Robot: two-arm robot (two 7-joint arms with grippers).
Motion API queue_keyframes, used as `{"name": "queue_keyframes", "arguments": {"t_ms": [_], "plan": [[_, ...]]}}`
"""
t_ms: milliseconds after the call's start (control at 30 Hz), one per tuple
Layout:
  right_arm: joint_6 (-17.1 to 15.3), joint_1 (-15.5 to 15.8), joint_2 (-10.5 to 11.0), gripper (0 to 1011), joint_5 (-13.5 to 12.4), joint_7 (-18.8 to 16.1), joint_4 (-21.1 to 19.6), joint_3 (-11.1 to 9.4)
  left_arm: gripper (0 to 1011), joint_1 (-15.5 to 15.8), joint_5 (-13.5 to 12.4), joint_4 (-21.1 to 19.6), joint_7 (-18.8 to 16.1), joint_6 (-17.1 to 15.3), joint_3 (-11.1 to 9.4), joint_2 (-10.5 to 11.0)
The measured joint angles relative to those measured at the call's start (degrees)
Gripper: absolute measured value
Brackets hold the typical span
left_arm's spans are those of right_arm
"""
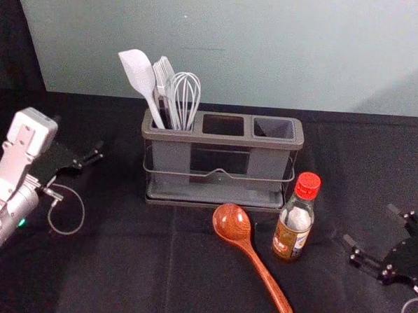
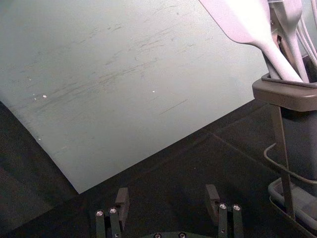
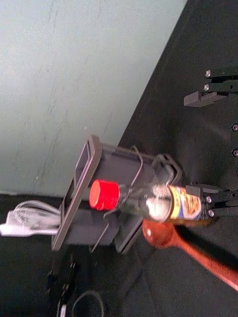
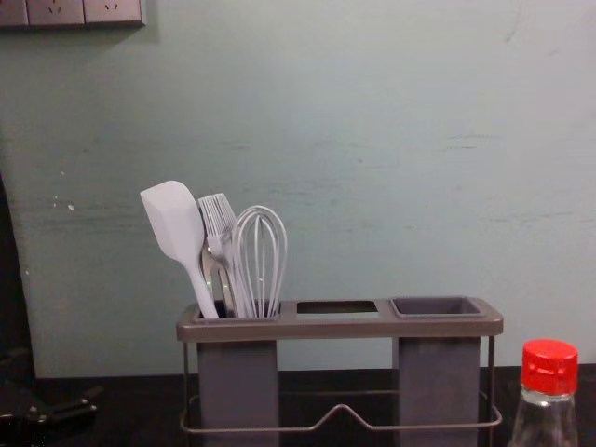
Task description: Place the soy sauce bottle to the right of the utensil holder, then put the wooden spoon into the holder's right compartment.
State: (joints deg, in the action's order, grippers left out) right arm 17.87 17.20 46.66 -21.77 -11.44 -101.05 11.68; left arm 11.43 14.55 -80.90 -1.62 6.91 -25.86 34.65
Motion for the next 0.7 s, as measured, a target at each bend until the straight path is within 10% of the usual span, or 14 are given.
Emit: {"name": "queue_keyframes", "arguments": {"t_ms": [700], "plan": [[-4.0, -9.1, -4.3, 1003, -8.1, -14.4, 2.6, 3.1, 1005, 0.0, 0.0, 0.0, 0.0, 0.0, 0.0, 0.0]]}}
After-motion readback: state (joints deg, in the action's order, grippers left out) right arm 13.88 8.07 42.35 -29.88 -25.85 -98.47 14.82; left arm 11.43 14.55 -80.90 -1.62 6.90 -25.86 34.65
